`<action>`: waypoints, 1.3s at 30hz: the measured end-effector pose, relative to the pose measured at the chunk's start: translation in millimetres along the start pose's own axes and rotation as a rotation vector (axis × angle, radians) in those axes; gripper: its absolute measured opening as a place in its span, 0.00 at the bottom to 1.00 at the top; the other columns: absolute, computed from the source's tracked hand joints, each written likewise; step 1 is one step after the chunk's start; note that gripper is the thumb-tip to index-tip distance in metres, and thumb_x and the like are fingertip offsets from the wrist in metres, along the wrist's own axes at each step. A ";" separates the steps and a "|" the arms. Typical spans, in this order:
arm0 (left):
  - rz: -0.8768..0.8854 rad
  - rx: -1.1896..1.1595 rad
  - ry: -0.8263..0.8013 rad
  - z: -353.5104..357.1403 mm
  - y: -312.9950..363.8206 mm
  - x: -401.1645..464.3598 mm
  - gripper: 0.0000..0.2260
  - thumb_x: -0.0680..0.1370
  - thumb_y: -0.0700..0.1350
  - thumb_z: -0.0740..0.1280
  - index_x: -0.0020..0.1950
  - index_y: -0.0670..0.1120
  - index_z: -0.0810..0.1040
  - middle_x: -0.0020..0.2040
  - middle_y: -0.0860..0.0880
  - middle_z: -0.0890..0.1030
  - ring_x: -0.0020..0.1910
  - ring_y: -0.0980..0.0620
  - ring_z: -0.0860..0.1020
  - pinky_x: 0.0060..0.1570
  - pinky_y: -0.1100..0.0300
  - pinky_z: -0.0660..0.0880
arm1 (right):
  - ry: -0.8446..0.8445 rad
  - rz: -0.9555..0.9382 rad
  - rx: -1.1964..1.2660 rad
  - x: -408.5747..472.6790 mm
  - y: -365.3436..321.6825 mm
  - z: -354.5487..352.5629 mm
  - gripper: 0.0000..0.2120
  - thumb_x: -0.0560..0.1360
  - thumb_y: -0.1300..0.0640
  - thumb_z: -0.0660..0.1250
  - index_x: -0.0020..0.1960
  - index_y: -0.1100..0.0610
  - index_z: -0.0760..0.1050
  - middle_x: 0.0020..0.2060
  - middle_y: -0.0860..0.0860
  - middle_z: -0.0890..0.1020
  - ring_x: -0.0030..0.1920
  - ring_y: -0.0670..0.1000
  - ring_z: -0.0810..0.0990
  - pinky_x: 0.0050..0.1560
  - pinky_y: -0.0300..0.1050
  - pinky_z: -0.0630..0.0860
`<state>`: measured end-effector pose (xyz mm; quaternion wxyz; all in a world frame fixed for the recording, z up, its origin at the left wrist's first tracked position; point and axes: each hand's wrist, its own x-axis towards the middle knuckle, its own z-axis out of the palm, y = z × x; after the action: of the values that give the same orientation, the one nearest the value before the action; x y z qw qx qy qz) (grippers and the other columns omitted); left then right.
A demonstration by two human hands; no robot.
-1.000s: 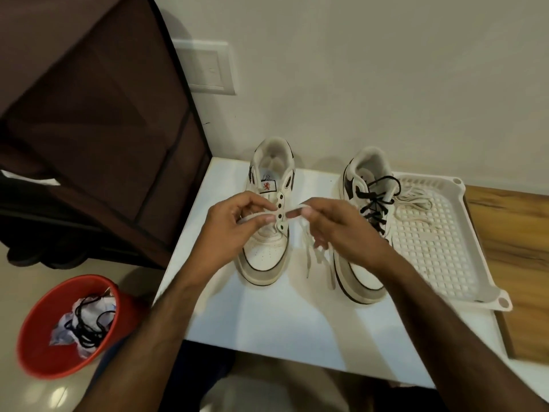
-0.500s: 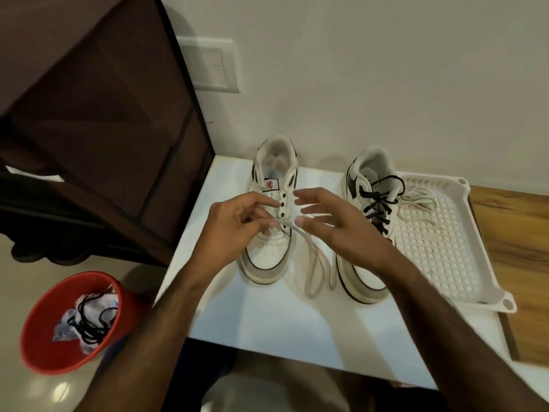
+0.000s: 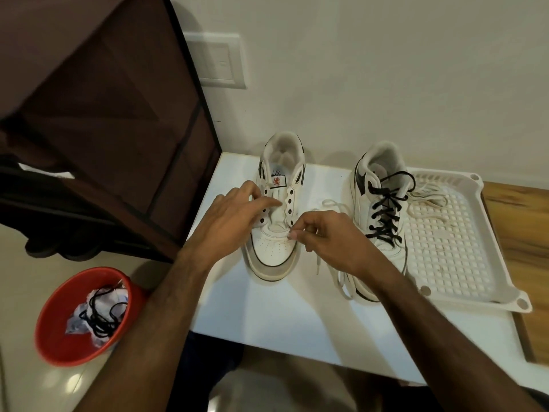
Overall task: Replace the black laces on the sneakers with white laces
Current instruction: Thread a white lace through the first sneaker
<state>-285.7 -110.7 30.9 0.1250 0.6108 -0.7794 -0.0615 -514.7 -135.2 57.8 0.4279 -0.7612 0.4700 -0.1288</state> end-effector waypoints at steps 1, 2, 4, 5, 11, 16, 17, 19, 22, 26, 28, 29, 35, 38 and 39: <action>0.009 0.037 -0.015 -0.9 0.8 1.6 0.25 0.79 0.36 0.68 0.70 0.59 0.74 0.58 0.52 0.71 0.53 0.49 0.77 0.47 0.53 0.69 | 0.013 -0.003 -0.018 0.3 0.0 1.5 0.05 0.79 0.52 0.71 0.47 0.51 0.83 0.32 0.43 0.80 0.34 0.38 0.78 0.36 0.30 0.70; 0.013 0.046 -0.026 -2.5 2.0 2.6 0.23 0.79 0.37 0.68 0.70 0.59 0.73 0.58 0.52 0.72 0.53 0.50 0.78 0.48 0.54 0.66 | 0.030 -0.003 -0.032 0.9 0.8 2.9 0.04 0.78 0.50 0.72 0.46 0.49 0.84 0.32 0.43 0.81 0.35 0.39 0.78 0.37 0.33 0.71; 0.021 0.022 -0.043 -5.0 -1.7 2.7 0.21 0.80 0.37 0.68 0.66 0.58 0.72 0.57 0.54 0.72 0.50 0.55 0.80 0.49 0.55 0.64 | 0.072 -0.006 -0.031 1.9 1.6 5.4 0.04 0.77 0.49 0.73 0.45 0.48 0.84 0.34 0.40 0.81 0.37 0.38 0.78 0.40 0.38 0.72; 0.025 0.006 -0.048 -5.7 -4.1 2.2 0.20 0.80 0.36 0.68 0.64 0.58 0.72 0.56 0.55 0.72 0.48 0.57 0.80 0.49 0.56 0.64 | 0.096 -0.010 -0.028 1.9 1.8 6.3 0.04 0.76 0.49 0.74 0.44 0.48 0.84 0.36 0.39 0.81 0.39 0.37 0.78 0.41 0.39 0.73; 0.040 -0.198 -0.082 -9.5 -7.7 0.6 0.16 0.76 0.33 0.72 0.54 0.53 0.76 0.50 0.57 0.71 0.43 0.61 0.79 0.41 0.63 0.76 | 0.205 -0.078 -0.074 0.3 -2.9 10.5 0.04 0.75 0.48 0.75 0.45 0.48 0.85 0.41 0.41 0.80 0.46 0.41 0.78 0.48 0.49 0.79; 0.109 -0.328 -0.143 -12.3 -1.4 -2.0 0.10 0.74 0.34 0.76 0.49 0.45 0.78 0.47 0.57 0.74 0.45 0.57 0.80 0.48 0.57 0.77 | 0.247 -0.126 -0.226 -1.0 -3.8 11.1 0.03 0.78 0.50 0.70 0.49 0.46 0.84 0.42 0.41 0.76 0.45 0.41 0.75 0.43 0.47 0.77; 0.115 -0.340 -0.149 -12.4 -1.2 -2.1 0.10 0.74 0.34 0.76 0.48 0.45 0.78 0.47 0.56 0.74 0.45 0.57 0.80 0.48 0.58 0.77 | 0.256 -0.134 -0.247 -1.7 -4.0 13.3 0.03 0.78 0.50 0.70 0.49 0.46 0.83 0.43 0.41 0.76 0.46 0.41 0.76 0.42 0.47 0.77; 0.119 -0.367 -0.158 -12.3 -2.8 -2.3 0.11 0.73 0.33 0.76 0.48 0.45 0.78 0.46 0.54 0.76 0.45 0.56 0.81 0.49 0.58 0.78 | 0.285 -0.163 -0.297 -2.9 -5.3 20.2 0.04 0.78 0.50 0.70 0.50 0.46 0.83 0.44 0.42 0.76 0.47 0.42 0.78 0.41 0.48 0.78; 0.110 -0.384 -0.175 -11.3 -2.4 -4.3 0.12 0.73 0.33 0.76 0.47 0.46 0.78 0.46 0.55 0.76 0.45 0.57 0.81 0.50 0.57 0.79 | 0.296 -0.180 -0.327 -2.7 -7.5 33.9 0.04 0.77 0.52 0.71 0.51 0.49 0.83 0.46 0.44 0.74 0.49 0.46 0.78 0.39 0.48 0.78; 0.102 -0.390 -0.183 -10.5 -0.1 -7.5 0.12 0.73 0.33 0.77 0.46 0.48 0.78 0.46 0.56 0.76 0.46 0.56 0.81 0.50 0.54 0.80 | 0.317 -0.170 -0.313 -0.5 -7.9 44.5 0.04 0.76 0.57 0.71 0.50 0.52 0.83 0.45 0.45 0.68 0.48 0.47 0.73 0.36 0.42 0.69; 0.097 -0.396 -0.182 -11.5 -1.5 -8.6 0.12 0.73 0.34 0.77 0.46 0.48 0.78 0.45 0.56 0.76 0.45 0.56 0.81 0.49 0.53 0.80 | 0.313 -0.170 -0.311 0.1 -7.1 46.1 0.04 0.76 0.58 0.71 0.50 0.53 0.83 0.45 0.45 0.68 0.47 0.48 0.73 0.35 0.41 0.67; 0.095 -0.398 -0.182 -11.7 -1.4 -9.2 0.12 0.72 0.35 0.77 0.46 0.48 0.78 0.45 0.57 0.76 0.45 0.56 0.81 0.49 0.53 0.80 | 0.307 -0.168 -0.311 -0.2 -7.0 46.4 0.04 0.76 0.58 0.71 0.50 0.53 0.83 0.45 0.45 0.68 0.47 0.48 0.73 0.35 0.41 0.68; 0.063 -0.435 -0.176 -14.7 1.6 -10.8 0.14 0.73 0.35 0.77 0.46 0.52 0.77 0.46 0.54 0.77 0.46 0.55 0.81 0.52 0.59 0.79 | 0.251 -0.137 -0.254 3.8 -9.5 44.5 0.03 0.75 0.58 0.72 0.48 0.52 0.83 0.45 0.46 0.69 0.48 0.49 0.74 0.41 0.46 0.75; 0.045 -0.449 -0.191 -16.1 1.1 -11.4 0.14 0.72 0.36 0.78 0.45 0.51 0.77 0.47 0.53 0.78 0.47 0.56 0.82 0.53 0.59 0.80 | 0.225 -0.120 -0.249 4.1 -10.6 42.8 0.03 0.75 0.58 0.72 0.47 0.52 0.83 0.46 0.47 0.70 0.49 0.50 0.75 0.41 0.45 0.74; 0.046 -0.449 -0.195 -16.8 1.2 -11.5 0.15 0.72 0.37 0.79 0.45 0.52 0.77 0.47 0.53 0.78 0.47 0.55 0.82 0.53 0.59 0.80 | 0.220 -0.119 -0.251 3.9 -10.9 42.6 0.03 0.75 0.58 0.72 0.47 0.51 0.83 0.46 0.47 0.70 0.49 0.50 0.75 0.42 0.45 0.74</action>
<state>-279.7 -98.4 46.0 0.1833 0.5411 -0.7683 -0.2888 -480.6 -113.7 39.9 0.2672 -0.8164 0.4806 -0.1765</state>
